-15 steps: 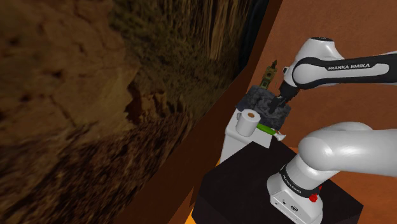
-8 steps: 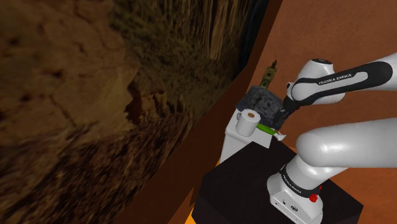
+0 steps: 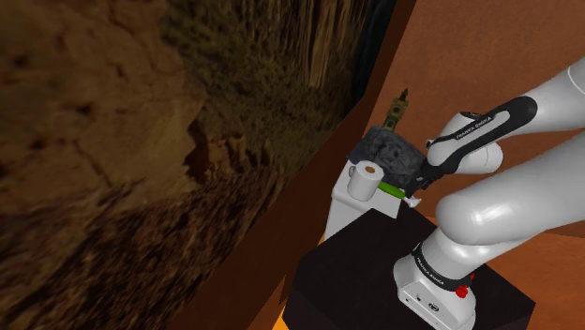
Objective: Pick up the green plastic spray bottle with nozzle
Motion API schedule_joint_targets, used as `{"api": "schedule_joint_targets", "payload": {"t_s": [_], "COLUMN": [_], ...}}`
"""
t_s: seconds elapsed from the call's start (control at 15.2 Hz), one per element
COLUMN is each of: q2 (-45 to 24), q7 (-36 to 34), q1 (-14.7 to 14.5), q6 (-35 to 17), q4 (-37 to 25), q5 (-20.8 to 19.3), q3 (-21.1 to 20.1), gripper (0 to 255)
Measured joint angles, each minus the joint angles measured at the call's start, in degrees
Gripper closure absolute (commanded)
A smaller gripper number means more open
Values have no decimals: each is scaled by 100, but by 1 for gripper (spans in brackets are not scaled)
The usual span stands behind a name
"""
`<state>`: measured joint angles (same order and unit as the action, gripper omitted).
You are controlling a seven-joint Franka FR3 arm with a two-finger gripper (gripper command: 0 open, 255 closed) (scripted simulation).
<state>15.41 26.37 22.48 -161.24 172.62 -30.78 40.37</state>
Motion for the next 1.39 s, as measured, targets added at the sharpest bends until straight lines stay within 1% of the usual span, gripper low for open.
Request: {"api": "schedule_joint_targets", "payload": {"t_s": [0.26, 0.33, 0.4, 0.46, 0.66, 1.12, 1.19, 1.25, 1.39], "q2": [-683, -889, -1031, -1101, -1174, -1181, -1085, -936, -642], "q7": [280, 482, 622, 702, 797, 802, 657, 464, 240], "q1": [-372, -595, -749, -814, -891, -899, -772, -599, -366], "q6": [-671, -867, -1007, -1078, -1151, -1157, -1071, -931, -640], "q4": [-8, -1, 1, 3, 1, 0, -1, -3, -10], "q5": [401, 693, 931, 1045, 1179, 1190, 992, 703, 359], "q3": [287, 408, 484, 526, 575, 578, 522, 432, 290], "gripper": [0, 0, 0, 255, 255, 255, 255, 255, 255]}}
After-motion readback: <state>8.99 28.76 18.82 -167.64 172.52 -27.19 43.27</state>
